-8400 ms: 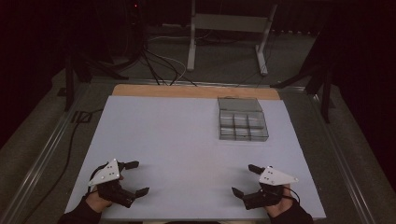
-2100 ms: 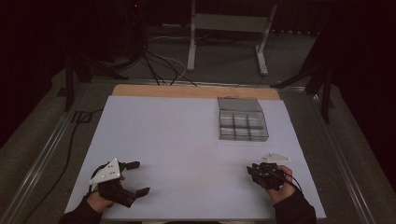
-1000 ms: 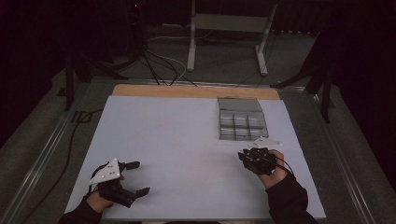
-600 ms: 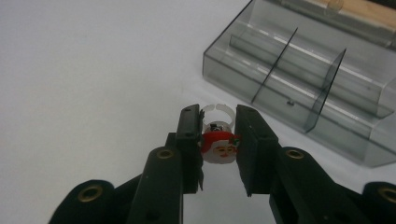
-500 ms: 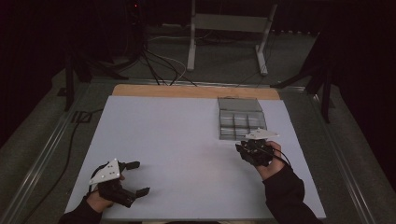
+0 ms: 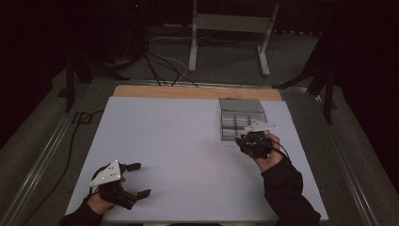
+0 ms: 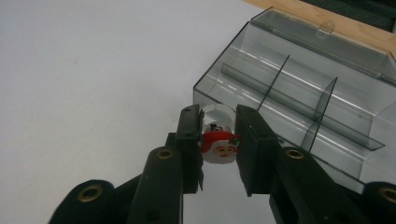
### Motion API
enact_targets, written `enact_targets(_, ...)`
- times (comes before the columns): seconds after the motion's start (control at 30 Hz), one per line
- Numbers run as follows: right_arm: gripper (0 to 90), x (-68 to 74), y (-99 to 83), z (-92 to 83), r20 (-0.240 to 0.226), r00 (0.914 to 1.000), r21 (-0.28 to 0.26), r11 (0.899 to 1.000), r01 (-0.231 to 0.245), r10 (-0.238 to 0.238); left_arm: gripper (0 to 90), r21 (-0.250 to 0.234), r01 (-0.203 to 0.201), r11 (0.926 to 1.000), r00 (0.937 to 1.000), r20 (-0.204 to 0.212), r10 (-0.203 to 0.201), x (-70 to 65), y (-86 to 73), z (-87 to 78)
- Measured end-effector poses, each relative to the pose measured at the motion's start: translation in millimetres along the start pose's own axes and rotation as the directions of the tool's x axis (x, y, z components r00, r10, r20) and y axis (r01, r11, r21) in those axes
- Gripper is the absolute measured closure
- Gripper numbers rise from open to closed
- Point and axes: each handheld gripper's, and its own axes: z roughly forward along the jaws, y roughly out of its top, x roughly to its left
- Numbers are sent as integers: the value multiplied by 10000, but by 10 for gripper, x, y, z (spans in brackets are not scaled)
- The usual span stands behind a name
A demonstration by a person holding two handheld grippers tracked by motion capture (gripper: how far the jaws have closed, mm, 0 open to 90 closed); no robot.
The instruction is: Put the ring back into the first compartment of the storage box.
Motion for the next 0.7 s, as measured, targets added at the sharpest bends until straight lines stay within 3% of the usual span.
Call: enact_targets(0.7, 714, -179, 311, 203, 377, 9992, 135, 9998, -117, 112, 5, -3, 9, 10000, 10000, 3, -9, 2, -3, -2)
